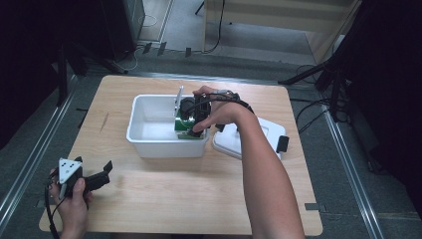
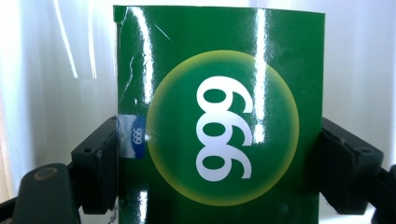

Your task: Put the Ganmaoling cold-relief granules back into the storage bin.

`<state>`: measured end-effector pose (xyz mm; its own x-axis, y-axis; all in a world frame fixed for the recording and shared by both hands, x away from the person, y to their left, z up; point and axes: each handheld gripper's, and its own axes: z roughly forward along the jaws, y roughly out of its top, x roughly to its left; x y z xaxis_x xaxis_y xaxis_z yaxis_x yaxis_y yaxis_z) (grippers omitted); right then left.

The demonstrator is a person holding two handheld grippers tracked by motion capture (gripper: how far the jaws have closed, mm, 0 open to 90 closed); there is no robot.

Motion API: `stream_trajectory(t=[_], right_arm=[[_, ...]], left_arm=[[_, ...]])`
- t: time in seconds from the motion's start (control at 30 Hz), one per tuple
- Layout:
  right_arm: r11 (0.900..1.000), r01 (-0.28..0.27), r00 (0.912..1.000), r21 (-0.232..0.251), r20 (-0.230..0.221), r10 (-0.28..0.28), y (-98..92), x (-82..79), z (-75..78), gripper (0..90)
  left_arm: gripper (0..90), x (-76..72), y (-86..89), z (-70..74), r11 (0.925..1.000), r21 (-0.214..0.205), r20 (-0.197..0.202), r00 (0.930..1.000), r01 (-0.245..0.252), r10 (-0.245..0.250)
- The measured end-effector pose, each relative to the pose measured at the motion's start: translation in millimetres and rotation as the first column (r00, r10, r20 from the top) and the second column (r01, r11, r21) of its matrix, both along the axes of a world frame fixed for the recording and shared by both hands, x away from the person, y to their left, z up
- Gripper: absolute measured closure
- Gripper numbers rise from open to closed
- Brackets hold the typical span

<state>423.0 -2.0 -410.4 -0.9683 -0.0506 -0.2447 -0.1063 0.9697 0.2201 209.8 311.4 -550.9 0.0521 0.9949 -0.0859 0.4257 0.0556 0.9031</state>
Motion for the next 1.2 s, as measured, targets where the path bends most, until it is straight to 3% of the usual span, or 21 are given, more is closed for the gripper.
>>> stream_trajectory(t=[0.37, 0.67, 0.83, 1.03, 1.1, 1.2], right_arm=[[0.9987, 0.049, 0.9975, -0.014, -0.050, -0.049, 5.5, 10.8, -13.3, 15.8], [0.9945, 0.085, 0.9920, -0.062, -0.088, -0.090, 12.0, 18.1, -26.4, 15.5], [0.9954, 0.062, 0.9939, -0.073, -0.086, -0.068, 13.7, 21.9, -33.5, 15.4], [0.9944, 0.064, 0.9915, -0.084, -0.108, -0.073, 13.5, 19.9, -34.4, 14.7], [0.9956, 0.056, 0.9939, -0.075, -0.091, -0.063, 13.4, 20.9, -33.3, 13.6], [0.9961, 0.072, 0.9914, -0.050, -0.105, -0.077, 11.7, 20.9, -27.8, 14.3]], left_arm=[[0.0, -0.3, -0.2, -0.1, 1.0000, 0.000, 0.002, 1.0000, -0.001, 0.001], [0.0, -1.1, 1.3, 0.1, 1.0000, -0.009, 0.000, 1.0000, 0.003, -0.003], [0.0, -0.8, 1.6, -0.1, 0.9999, -0.012, 0.000, 1.0000, 0.004, -0.004], [0.0, -0.9, 1.2, -0.1, 0.9999, -0.010, 0.000, 1.0000, 0.003, -0.003], [0.0, -0.8, 1.0, -0.1, 1.0000, -0.009, 0.001, 1.0000, 0.003, -0.003], [0.0, -0.8, 0.8, 0.0, 1.0000, -0.006, -0.001, 1.0000, 0.004, -0.004]])
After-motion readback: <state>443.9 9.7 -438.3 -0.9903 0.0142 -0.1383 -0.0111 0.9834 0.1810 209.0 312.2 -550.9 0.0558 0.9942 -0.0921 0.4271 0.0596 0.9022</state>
